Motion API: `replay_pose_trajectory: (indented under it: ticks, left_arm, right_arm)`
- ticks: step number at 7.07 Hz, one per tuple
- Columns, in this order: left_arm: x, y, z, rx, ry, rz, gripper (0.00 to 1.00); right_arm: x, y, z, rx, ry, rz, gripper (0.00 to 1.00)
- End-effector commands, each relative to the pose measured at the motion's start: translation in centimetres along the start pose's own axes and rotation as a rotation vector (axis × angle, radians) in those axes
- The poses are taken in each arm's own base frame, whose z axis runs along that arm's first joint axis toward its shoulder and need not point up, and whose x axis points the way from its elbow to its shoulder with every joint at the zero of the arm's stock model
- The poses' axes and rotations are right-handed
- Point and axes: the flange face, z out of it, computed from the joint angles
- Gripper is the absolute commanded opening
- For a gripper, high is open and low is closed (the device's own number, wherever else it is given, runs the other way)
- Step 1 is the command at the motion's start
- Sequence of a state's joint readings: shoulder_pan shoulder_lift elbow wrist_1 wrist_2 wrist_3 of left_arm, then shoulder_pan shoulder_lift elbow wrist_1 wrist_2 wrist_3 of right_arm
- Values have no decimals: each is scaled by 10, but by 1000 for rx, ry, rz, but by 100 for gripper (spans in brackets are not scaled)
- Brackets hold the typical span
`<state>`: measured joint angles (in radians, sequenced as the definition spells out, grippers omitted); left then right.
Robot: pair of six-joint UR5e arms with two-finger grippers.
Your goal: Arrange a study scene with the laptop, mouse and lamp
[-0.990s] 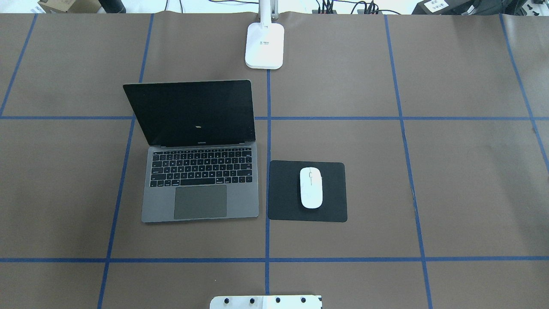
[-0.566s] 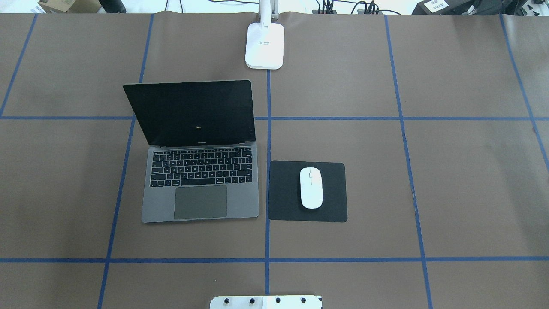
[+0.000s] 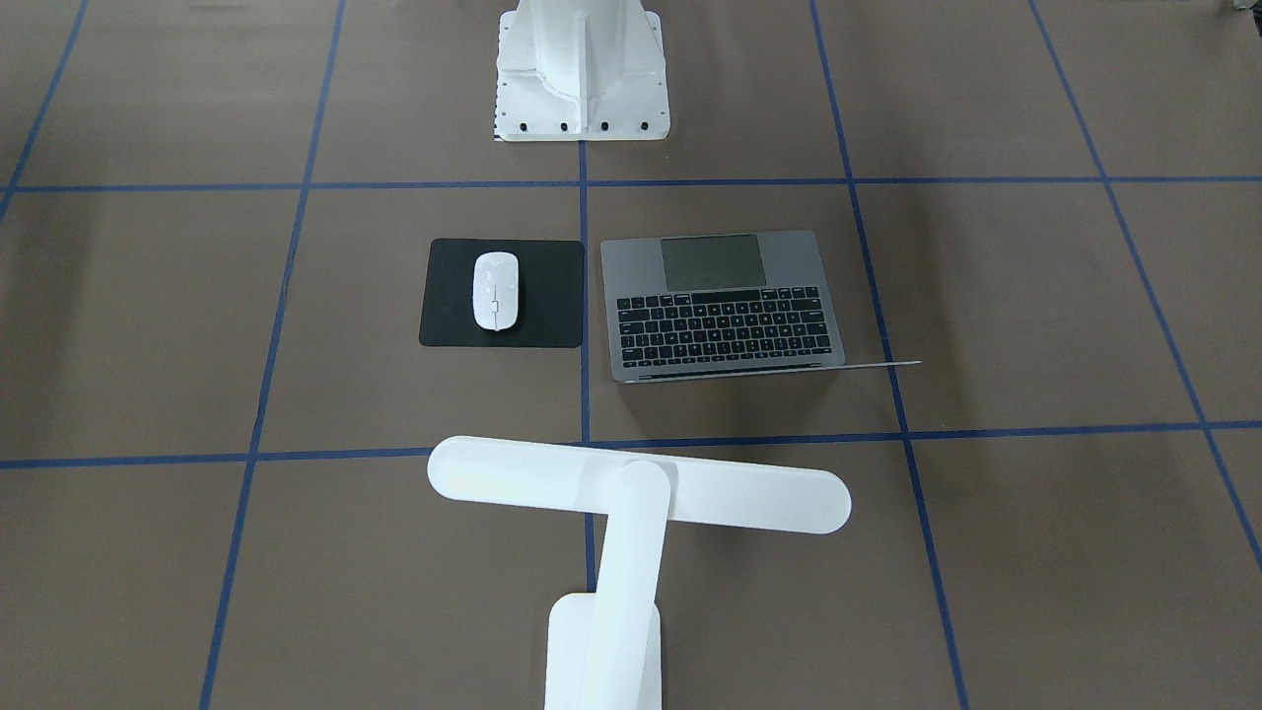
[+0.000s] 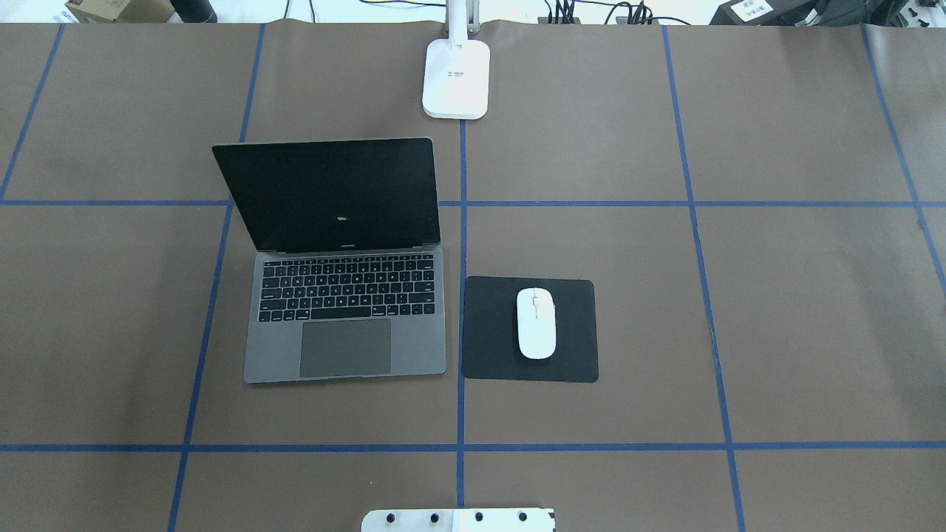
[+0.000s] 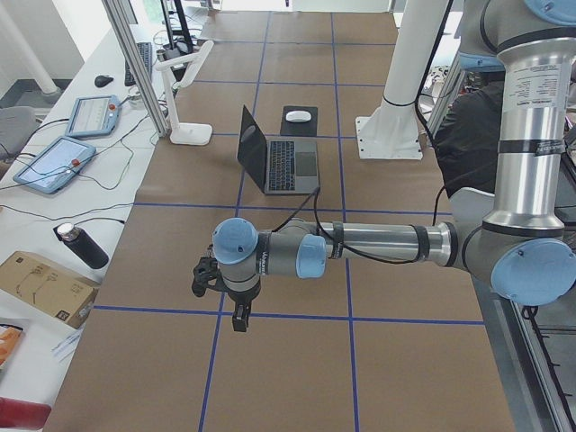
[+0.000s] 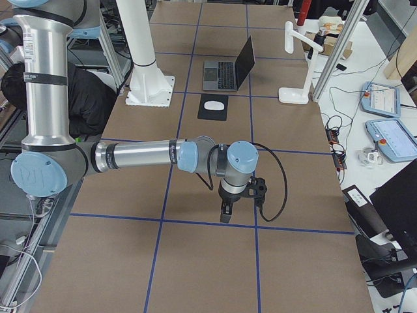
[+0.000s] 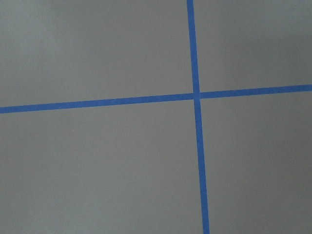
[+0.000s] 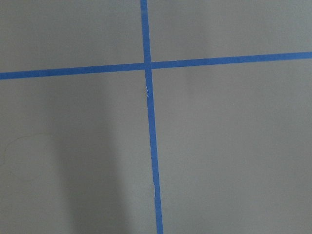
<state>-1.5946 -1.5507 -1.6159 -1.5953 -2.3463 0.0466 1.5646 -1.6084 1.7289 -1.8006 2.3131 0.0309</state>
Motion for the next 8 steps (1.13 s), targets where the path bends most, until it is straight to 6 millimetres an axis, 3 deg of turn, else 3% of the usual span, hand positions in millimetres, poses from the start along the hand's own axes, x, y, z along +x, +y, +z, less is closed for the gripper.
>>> replay_pose_trajectory:
  ticks: [1, 5, 8]
  left_arm:
    - [2, 0, -1, 2, 8, -2, 99]
    - [2, 0, -2, 4, 8, 2, 100]
    - [2, -1, -2, 7, 7, 5, 100]
  right_arm:
    - [4, 2, 1, -8, -3, 13, 99]
    - [17, 9, 15, -27, -2, 20, 99]
    - [12, 6, 10, -17, -2, 19, 99]
